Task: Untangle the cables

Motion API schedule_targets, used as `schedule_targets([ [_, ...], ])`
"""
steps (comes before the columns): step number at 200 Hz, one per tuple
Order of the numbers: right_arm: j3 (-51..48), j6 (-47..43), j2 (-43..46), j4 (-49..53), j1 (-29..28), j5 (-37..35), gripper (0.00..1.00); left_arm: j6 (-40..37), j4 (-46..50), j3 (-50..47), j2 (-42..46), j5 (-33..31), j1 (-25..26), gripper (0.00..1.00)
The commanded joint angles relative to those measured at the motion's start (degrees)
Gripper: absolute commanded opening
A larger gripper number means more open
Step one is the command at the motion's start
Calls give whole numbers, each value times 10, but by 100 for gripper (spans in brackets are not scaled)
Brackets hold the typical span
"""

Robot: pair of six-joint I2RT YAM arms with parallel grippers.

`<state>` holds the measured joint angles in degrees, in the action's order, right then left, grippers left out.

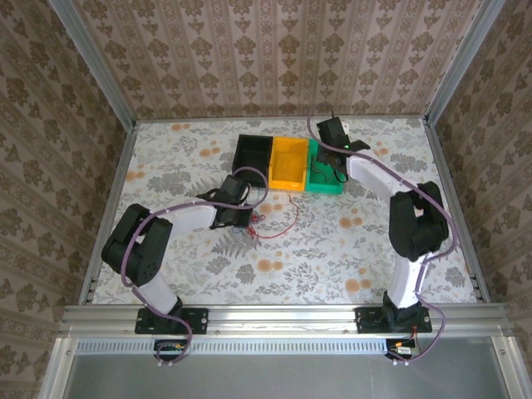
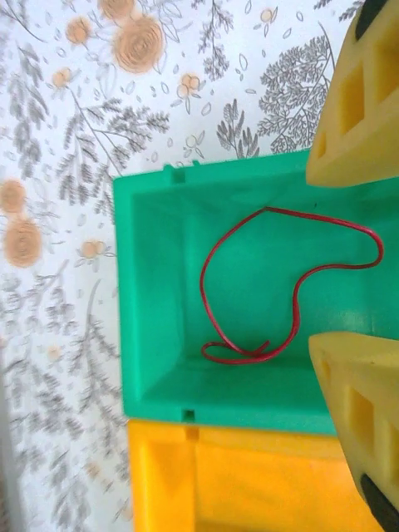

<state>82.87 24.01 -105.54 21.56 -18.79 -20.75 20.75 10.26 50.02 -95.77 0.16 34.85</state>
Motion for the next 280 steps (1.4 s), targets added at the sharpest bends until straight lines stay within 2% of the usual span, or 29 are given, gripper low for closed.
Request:
schedule_targets([
  [1,-49,2,46,-31,-5,-7,52,-12,21,9,3,-3,3,0],
  [31,-104,-48,92,-55,-21,85,48,-16,20,12,-1,3,3,0],
  [66,-197,-82,108,-78,-86,230,49,-17,20,16,-7,5,3,0],
  [97,-209,-60,47,-58,-114,264,50,-16,22,17,-9,4,3,0],
  [142,-145,-70,-40,-10,-114,295,45,-16,23,16,-7,0,4,0],
  [153,-135,-73,-53,-2,-114,299,36,-15,23,15,-5,-2,4,0],
  [167,-129,-78,-60,1,-114,309,12,-13,25,14,-4,-3,3,0],
  [175,-134,-77,-52,0,-114,297,3,-11,28,15,-4,-7,2,0],
  [182,-143,-74,-39,-7,-113,279,0,-9,31,14,-4,-11,1,0],
  [201,-175,-66,24,-30,-109,198,0,0,35,11,-3,-18,-7,0],
  [220,-198,-48,105,-33,-101,57,0,9,33,2,1,-14,-20,0],
  [234,-210,-39,161,-34,-85,-22,0,15,29,-4,4,-5,-32,0],
  [253,-215,-23,213,-27,-50,-81,0,24,26,-11,9,3,-45,0],
  [280,-224,-14,254,-31,-6,-128,0,39,22,-23,18,12,-63,0],
])
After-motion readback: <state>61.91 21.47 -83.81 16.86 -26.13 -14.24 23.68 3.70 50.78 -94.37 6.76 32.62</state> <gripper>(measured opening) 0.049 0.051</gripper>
